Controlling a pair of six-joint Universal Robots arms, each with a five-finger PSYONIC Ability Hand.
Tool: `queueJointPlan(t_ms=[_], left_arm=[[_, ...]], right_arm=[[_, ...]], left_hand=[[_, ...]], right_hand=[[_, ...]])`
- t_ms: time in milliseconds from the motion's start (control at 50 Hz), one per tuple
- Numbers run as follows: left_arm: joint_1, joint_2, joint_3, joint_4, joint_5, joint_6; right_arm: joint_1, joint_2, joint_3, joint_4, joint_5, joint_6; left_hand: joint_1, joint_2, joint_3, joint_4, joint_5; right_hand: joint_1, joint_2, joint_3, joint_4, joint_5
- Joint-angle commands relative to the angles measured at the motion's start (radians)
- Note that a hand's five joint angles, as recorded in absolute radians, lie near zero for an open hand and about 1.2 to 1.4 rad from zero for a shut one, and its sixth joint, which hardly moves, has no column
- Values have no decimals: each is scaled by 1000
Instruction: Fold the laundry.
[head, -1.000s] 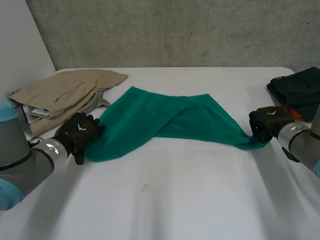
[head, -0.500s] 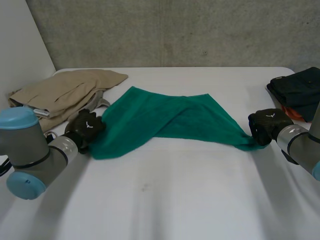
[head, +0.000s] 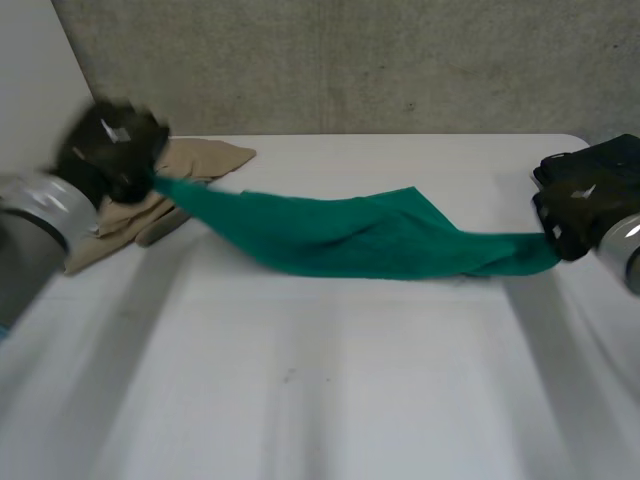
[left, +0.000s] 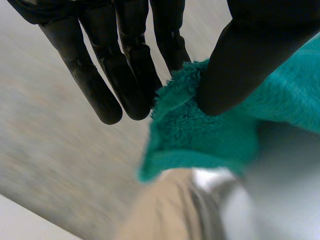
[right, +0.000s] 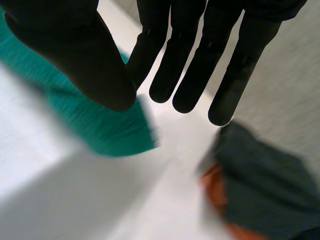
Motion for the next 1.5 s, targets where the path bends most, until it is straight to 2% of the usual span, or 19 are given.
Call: queueJointPlan(t_ms=[20,100,180,320,340,360,380,500,560,580,660,760,1060,1100,1180,1240,1340,1440,1500], left_arm=[[14,256,74,-37,43,-233],[7,287,141,-66,48,-296],[-25,253,204,-114,26,-299],[-67,121,269,-175,-33,-246],[-70,109,272,-178,-38,-237],[-78,89,278,-183,-47,-221],[-81,83,279,-183,-50,-217],[-93,59,304,-184,-64,-207],[-90,61,315,-187,-64,-209],[-88,63,318,-184,-64,-209],[-82,63,321,-183,-60,-209],[-78,63,322,-183,-58,-210],[-67,63,315,-184,-64,-218],[-65,63,315,-186,-64,-218],[-64,63,310,-189,-64,-218],[-62,63,304,-189,-64,-218],[-61,89,289,-198,-66,-214],[-44,151,272,-226,-60,-220],[-39,178,267,-238,-55,-221]], right_arm=[[-20,-171,-95,12,-27,33],[-16,-206,-180,1,-33,111],[-3,-160,-266,-66,-27,203],[116,74,-396,-94,69,245],[127,91,-396,-80,82,249],[139,104,-393,-65,89,249],[151,116,-384,-36,102,257],[144,115,-286,75,85,277],[130,111,-212,113,7,223],[118,118,-177,118,-48,159],[66,145,-111,107,-116,-46],[35,197,-97,64,-118,-217],[36,383,-91,-218,-161,-173],[36,397,-99,-247,-155,-164],[32,415,-108,-313,-139,-118],[26,398,-94,-313,-128,-78],[-19,224,-25,-275,-124,-42],[-94,-75,1,-117,-136,-70],[-147,-172,-42,-42,-148,-73]], left_hand=[[221,202,208,198,241],[221,202,208,198,241],[221,202,208,198,241],[221,202,208,198,241],[221,202,208,198,241],[221,202,208,198,241],[221,202,208,198,241],[221,202,208,198,241],[221,202,208,198,241],[221,202,208,198,241],[221,202,208,198,241],[221,202,208,198,241],[221,202,208,198,241],[221,202,208,198,241],[221,202,208,198,241],[221,202,208,198,241],[221,202,208,198,241],[221,202,208,198,241],[221,202,208,198,241]], right_hand=[[239,210,207,198,219],[239,210,207,198,219],[239,210,207,198,219],[239,210,207,198,219],[184,155,151,143,164],[-23,-52,-56,-64,-43],[-447,-476,-480,-488,-467],[-724,-753,-756,-765,-744],[-762,-791,-795,-803,-782],[-751,-780,-783,-792,-771],[-642,-671,-675,-683,-662],[-580,-609,-613,-621,-600],[-428,-457,-461,-469,-448],[-328,-357,-361,-369,-348],[238,209,206,197,218],[239,210,207,198,219],[239,210,207,198,219],[239,210,207,198,219],[239,210,207,198,219]])
